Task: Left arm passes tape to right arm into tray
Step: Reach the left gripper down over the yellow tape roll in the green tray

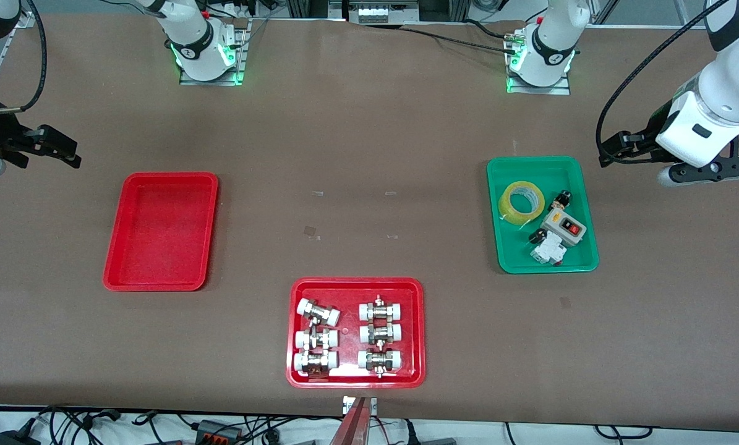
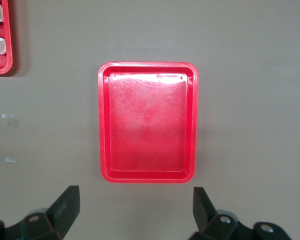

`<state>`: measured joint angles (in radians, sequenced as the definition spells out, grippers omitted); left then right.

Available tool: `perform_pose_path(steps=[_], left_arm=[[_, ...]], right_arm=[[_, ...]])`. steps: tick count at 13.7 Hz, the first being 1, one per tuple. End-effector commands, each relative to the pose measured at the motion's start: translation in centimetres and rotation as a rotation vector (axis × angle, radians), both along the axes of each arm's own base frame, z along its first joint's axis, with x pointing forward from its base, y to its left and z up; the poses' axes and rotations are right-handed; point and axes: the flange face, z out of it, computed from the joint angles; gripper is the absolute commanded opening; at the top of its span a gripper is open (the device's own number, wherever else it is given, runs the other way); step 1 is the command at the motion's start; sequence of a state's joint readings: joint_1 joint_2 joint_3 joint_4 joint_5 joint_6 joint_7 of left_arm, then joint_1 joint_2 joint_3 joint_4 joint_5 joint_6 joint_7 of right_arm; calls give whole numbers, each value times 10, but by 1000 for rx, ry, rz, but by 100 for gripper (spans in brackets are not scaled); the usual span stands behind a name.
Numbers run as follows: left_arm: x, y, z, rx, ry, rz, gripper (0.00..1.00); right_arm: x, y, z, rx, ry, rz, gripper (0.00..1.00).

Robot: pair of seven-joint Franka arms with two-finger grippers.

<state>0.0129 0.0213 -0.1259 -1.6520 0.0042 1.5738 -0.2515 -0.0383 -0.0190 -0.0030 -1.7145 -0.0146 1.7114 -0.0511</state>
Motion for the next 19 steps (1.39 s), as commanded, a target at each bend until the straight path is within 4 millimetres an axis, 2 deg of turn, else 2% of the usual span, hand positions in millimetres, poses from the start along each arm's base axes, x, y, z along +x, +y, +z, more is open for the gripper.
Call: perform_pose_path(steps=[1, 5, 7, 9, 11, 13, 17, 19], left_arm=[[-5, 1, 1, -14, -6, -16, 100], [-2, -5, -7, -26, 9, -19, 100], [10, -7, -33, -28, 49, -24, 100], [25, -5, -75, -30, 106, -21, 100], [46, -7, -127, -35, 107, -22, 100], [50, -6, -175, -34, 115, -20, 100], [14, 0, -269, -34, 85, -9, 100], [-4, 3, -296, -32, 93, -5, 100]], right_arm=[[-10, 0, 2, -10, 3, 8, 100], [-9, 0, 2, -10, 0, 8, 100], [-9, 0, 2, -11, -2, 8, 100], [-9, 0, 3, -11, -3, 8, 100], [-8, 0, 4, -10, -1, 5, 100], [-7, 0, 3, -9, 1, 3, 100], [-4, 0, 4, -9, 0, 11, 100], [-3, 0, 1, -8, 4, 2, 100]])
